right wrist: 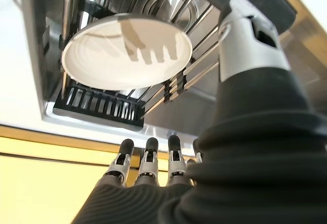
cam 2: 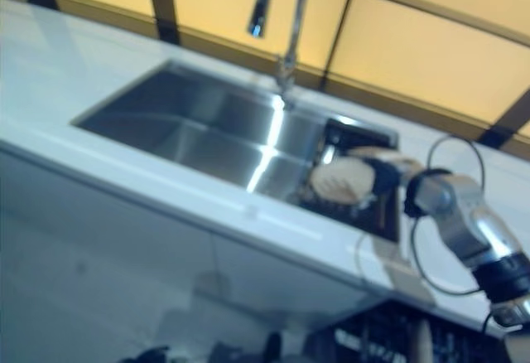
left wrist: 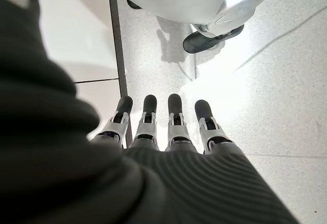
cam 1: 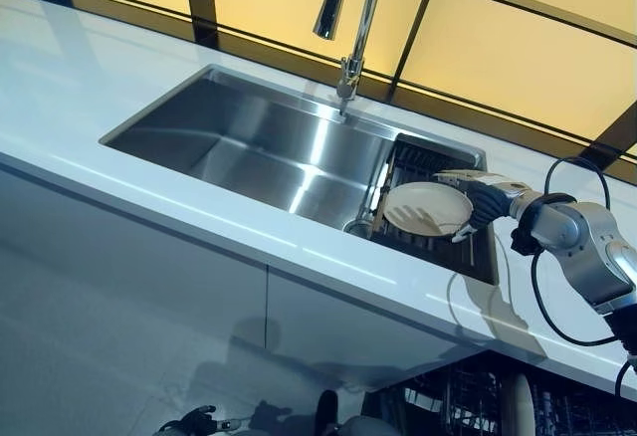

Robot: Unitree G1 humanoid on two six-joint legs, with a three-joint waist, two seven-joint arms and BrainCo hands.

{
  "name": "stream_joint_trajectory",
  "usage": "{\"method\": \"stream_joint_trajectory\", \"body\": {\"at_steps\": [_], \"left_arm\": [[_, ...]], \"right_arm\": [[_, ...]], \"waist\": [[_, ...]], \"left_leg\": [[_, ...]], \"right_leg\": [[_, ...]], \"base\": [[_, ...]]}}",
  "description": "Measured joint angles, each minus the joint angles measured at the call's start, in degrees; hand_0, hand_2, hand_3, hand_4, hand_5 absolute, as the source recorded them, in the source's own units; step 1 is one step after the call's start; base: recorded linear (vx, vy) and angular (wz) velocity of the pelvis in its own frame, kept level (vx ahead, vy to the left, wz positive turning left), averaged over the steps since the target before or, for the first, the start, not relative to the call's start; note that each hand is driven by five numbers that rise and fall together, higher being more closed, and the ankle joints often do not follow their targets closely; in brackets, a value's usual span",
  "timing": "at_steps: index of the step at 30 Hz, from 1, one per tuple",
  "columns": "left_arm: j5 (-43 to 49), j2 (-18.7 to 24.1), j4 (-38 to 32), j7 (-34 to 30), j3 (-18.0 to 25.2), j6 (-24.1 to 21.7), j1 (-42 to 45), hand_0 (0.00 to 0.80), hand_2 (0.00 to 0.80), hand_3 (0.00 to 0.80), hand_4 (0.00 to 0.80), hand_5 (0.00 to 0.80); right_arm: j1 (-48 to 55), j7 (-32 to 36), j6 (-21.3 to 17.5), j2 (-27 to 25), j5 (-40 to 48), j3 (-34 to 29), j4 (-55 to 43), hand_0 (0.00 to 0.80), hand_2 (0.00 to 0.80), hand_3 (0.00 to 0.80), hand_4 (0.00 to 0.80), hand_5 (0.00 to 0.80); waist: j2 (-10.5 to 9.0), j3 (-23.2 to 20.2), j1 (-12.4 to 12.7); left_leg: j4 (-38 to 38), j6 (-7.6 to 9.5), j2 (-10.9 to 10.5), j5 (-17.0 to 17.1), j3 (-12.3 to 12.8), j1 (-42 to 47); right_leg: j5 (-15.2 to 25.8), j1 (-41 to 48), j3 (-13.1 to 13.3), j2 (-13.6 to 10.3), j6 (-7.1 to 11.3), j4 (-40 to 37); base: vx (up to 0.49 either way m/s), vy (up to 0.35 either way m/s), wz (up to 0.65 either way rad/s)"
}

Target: Take plates into dishwasher

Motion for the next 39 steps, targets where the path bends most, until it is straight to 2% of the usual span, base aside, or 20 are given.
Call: {"method": "stream_joint_trajectory", "body": {"at_steps": [9, 20, 26, 39], "left_arm": [[0.09, 0.3, -0.46, -0.17, 0.01, 0.67, -0.01, 0.0, 0.0, 0.0, 0.0, 0.0], [2.24, 0.34, -1.0, -0.89, -0.08, 0.99, 0.11, 0.0, 0.0, 0.0, 0.0, 0.0], [2.24, 0.38, -1.29, -0.93, -0.1, 0.96, 0.26, 0.0, 0.0, 0.0, 0.0, 0.0], [2.26, 1.21, -1.73, -1.68, -0.43, 0.99, 0.66, 0.0, 0.0, 0.0, 0.0, 0.0]], "right_arm": [[1.45, 0.3, 1.2, 1.93, -3.57, 1.17, 2.65, 0.0, 0.0, 0.0, 0.0, 0.0], [2.72, -1.16, 1.81, 5.46, -5.87, 1.23, 9.15, 0.0, 0.0, 0.0, 0.0, 0.0], [3.09, -4.47, 2.23, 8.69, -7.37, 1.41, 14.1, 0.0, 0.0, 0.0, 0.0, 0.0], [1.18, -12.42, 4.72, 11.85, -8.56, 1.44, 18.95, 0.0, 0.0, 0.0, 0.0, 0.0]], "waist": [[-0.11, 0.05, 0.01], [-0.1, 0.11, 0.07], [0.09, 0.23, 0.13], [0.46, 0.45, 0.16]], "left_leg": [[0.18, 0.27, -0.07, -0.13, 0.85, 0.23], [0.79, 0.29, -0.1, -0.19, 0.9, -0.78], [0.8, 0.31, -0.11, -0.2, 0.97, -0.78], [1.99, 0.53, -0.12, -0.49, 0.8, -1.16]], "right_leg": [[-0.79, -0.03, 0.22, -0.47, 1.07, 1.32], [-0.83, -0.7, 0.15, -0.54, 1.03, 1.34], [-0.82, -0.7, 0.13, -0.62, 1.02, 1.43], [-0.86, -0.71, 0.11, -0.75, 1.01, 2.01]], "base": [[0.0, -0.001, 0.04], [0.0, 0.0, 0.0], [0.0, 0.0, 0.0], [0.0, 0.0, 0.0]]}}
